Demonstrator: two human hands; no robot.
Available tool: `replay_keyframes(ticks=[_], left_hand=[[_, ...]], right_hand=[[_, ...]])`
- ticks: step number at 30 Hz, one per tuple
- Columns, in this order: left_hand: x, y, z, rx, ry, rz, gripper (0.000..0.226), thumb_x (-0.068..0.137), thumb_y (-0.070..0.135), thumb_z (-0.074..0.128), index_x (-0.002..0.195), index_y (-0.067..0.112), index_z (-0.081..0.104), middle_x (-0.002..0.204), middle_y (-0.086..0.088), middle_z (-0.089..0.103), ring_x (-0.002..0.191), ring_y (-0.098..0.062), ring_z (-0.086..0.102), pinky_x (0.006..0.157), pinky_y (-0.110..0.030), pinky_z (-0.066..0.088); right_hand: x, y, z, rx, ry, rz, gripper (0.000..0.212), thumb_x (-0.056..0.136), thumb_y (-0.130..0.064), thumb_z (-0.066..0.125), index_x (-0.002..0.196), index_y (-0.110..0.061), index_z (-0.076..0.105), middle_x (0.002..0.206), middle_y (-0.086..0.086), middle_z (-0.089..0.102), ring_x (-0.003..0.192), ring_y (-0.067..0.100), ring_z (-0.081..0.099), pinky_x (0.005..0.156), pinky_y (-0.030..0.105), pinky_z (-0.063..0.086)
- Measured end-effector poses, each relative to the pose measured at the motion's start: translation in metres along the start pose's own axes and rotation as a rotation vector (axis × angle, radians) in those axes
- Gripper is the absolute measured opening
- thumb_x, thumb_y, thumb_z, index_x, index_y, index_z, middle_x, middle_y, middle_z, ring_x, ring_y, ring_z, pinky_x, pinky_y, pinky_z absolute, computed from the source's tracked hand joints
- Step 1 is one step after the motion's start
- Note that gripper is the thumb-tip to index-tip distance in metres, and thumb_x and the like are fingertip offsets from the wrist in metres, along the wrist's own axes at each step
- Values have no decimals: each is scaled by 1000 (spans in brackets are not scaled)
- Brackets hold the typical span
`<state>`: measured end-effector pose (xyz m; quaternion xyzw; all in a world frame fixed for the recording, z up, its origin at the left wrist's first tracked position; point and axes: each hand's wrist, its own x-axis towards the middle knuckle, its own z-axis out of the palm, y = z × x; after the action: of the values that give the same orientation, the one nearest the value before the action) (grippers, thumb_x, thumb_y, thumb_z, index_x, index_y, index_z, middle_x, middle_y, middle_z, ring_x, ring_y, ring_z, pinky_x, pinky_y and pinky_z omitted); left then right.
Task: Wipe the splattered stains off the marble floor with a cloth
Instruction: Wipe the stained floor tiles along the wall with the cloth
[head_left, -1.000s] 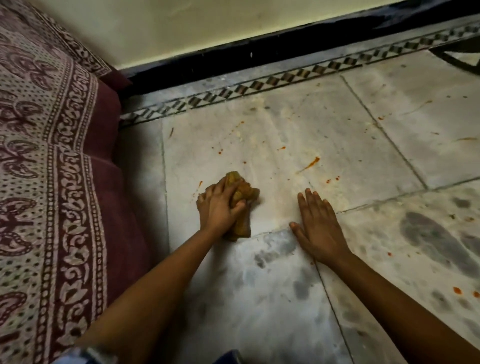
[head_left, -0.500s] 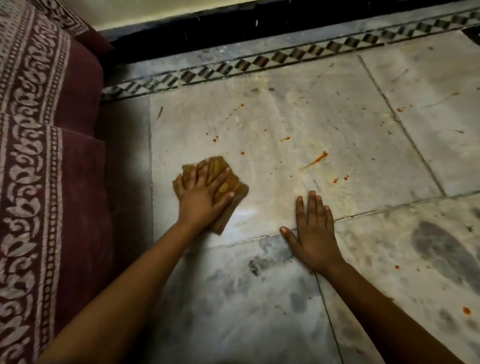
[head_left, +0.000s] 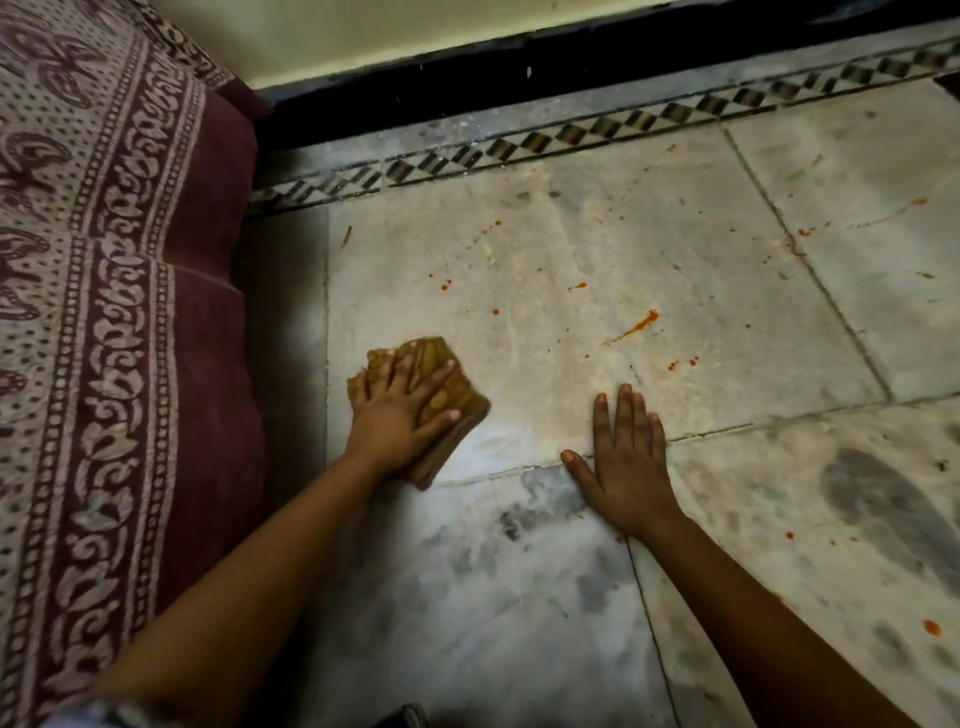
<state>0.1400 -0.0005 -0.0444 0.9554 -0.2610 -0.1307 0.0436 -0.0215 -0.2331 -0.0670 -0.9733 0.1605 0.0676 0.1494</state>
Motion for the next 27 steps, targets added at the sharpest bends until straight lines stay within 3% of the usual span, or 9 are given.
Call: replay_keyframes(ticks=[3, 7, 10, 12, 14, 17, 20, 23, 27], left_hand=[[10, 42, -2, 0, -53, -29, 71, 75, 76, 15, 142, 53, 2, 159, -2, -9, 144, -29, -12, 111, -55, -6], [-37, 50, 11, 64, -108, 171, 78, 64, 88, -7, 133, 56, -17, 154, 1, -22, 141, -24, -24, 112, -57, -9], [-62, 19, 2, 84, -172, 154, 84, 52, 90, -19, 129, 58, -22, 147, 4, -30, 143, -25, -20, 113, -52, -8], [-57, -3, -8, 86, -213, 35, 95, 46, 94, -15, 132, 55, -19, 154, 1, -24, 144, -27, -15, 113, -51, -5], [-36, -11, -18, 34, -252, -112, 89, 63, 91, 9, 140, 51, -11, 157, -3, -17, 144, -29, -14, 113, -52, -3], [-1, 1, -25, -25, -291, -172, 69, 89, 66, 30, 145, 46, -7, 157, -6, -19, 143, -34, -17, 111, -58, -6], [6, 20, -20, 11, -257, -8, 71, 88, 68, 31, 144, 48, -8, 156, -5, -20, 142, -34, -18, 110, -58, -8], [-24, 8, -3, 50, -153, 238, 74, 74, 85, 15, 136, 56, -13, 156, -1, -17, 144, -28, -15, 111, -51, -10], [-41, -48, 10, -43, 36, 229, 59, 75, 84, 6, 131, 69, 0, 155, -6, 19, 143, -31, 13, 108, -44, 3]], right_hand=[[2, 1, -1, 22, -14, -10, 102, 76, -76, -15, 148, -6, 6, 154, 22, -3, 140, 27, -10, 106, 29, -25], [1, 0, -9, -8, -135, 11, 118, 45, -79, -40, 142, -15, -22, 142, 8, -35, 140, 25, -26, 101, 30, -32], [1, 0, -19, -43, -195, 31, 123, 45, -84, -32, 146, -16, -18, 149, 9, -31, 143, 26, -21, 112, 36, -16], [0, -2, -25, -69, -229, 40, 104, 65, -79, -12, 147, -15, -18, 153, 12, -27, 143, 26, -21, 115, 38, -11], [-1, -6, -25, -83, -247, 62, 84, 89, -68, 11, 147, -14, -17, 154, 13, -26, 143, 27, -21, 115, 40, -9], [-5, -14, -26, -65, -262, 90, 78, 96, -56, 24, 148, -13, -16, 154, 14, -25, 143, 27, -20, 115, 39, -8], [-3, -18, -28, -41, -250, 110, 79, 95, -58, 20, 148, -11, -14, 154, 15, -23, 144, 27, -18, 116, 38, -7], [-4, -31, -25, -14, -212, 92, 92, 78, -68, -2, 148, -10, -12, 156, 13, -19, 144, 24, -16, 115, 35, -9], [2, -43, -22, -28, -186, 32, 103, 61, -66, -17, 147, -11, -14, 155, 9, -20, 144, 20, -16, 113, 30, -12]])
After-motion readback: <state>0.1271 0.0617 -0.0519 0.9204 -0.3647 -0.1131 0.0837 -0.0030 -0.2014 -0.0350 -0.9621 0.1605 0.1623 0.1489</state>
